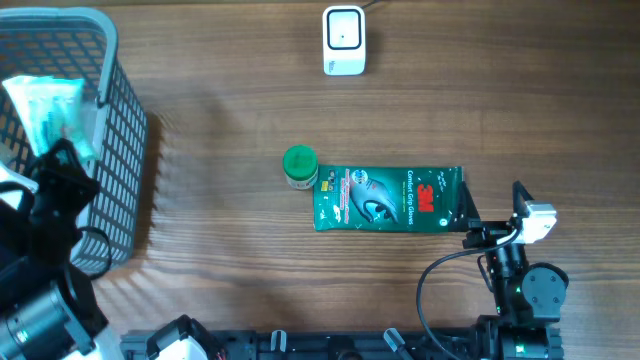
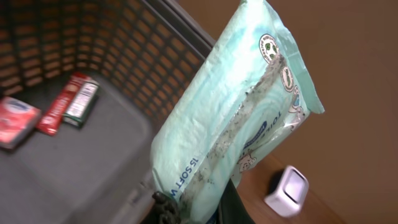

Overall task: Scan the item barcode
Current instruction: 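Grasp the pale green wet-wipes pack from the basket, place it beside the jar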

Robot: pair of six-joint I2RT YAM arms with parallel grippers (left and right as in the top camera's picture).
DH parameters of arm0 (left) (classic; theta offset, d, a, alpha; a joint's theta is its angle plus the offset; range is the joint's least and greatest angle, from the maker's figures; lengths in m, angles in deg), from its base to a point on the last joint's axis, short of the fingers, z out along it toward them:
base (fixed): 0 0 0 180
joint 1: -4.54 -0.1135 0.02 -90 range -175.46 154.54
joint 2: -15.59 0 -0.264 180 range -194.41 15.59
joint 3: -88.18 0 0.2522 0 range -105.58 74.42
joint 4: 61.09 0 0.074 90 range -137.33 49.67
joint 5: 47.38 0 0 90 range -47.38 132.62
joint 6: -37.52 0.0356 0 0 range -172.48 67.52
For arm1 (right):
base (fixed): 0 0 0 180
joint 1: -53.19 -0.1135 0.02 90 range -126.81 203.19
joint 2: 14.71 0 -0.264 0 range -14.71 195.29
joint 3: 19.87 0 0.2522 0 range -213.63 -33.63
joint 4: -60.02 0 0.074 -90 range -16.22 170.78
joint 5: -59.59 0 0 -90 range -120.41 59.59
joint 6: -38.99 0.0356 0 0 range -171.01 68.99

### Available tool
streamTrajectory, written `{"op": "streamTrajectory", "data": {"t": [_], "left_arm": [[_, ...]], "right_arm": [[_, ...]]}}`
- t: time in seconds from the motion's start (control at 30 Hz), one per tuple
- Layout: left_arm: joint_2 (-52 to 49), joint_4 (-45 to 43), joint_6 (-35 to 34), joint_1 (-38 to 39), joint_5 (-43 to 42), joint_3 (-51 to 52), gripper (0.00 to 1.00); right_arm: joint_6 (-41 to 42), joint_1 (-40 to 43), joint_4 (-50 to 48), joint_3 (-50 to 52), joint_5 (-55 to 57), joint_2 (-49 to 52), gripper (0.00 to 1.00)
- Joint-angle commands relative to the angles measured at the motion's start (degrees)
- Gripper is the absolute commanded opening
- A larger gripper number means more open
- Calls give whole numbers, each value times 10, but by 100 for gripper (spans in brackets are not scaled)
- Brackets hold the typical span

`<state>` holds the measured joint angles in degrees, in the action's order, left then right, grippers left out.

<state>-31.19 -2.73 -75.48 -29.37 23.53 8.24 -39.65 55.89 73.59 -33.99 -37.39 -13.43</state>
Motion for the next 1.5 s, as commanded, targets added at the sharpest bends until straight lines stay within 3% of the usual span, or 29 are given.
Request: {"op": "streamTrajectory", "data": {"t": [0.0,0.17,0.43,0.6,0.77,1.1,1.17,1.23,1.27,1.3,1.47], "left_arm": [[6,38,5,1,-117,-3,4],[-11,133,80,59,-120,2,4],[-33,137,86,211,-80,66,4],[-74,113,38,267,-51,146,4],[-153,4,-40,309,-50,241,4],[-314,-132,-241,433,28,271,4],[-311,-136,-282,456,46,271,13],[-302,-140,-285,474,47,271,38],[-296,-140,-285,480,47,270,74],[-286,-139,-285,484,48,268,100],[-223,-105,-285,486,70,245,100]], "right_arm": [[7,-3,-2,1,8,-3,100],[7,-3,-2,1,8,-3,100],[7,-3,-2,1,8,-3,100],[7,-3,-2,1,8,-3,100],[7,-3,-2,1,8,-3,100],[7,-3,-2,1,8,-3,100],[7,-3,-2,1,8,-3,100],[7,-3,-2,1,8,-3,100],[7,-3,-2,1,8,-3,100],[7,-3,-2,1,8,-3,100],[7,-3,-2,1,8,-3,100]]}}
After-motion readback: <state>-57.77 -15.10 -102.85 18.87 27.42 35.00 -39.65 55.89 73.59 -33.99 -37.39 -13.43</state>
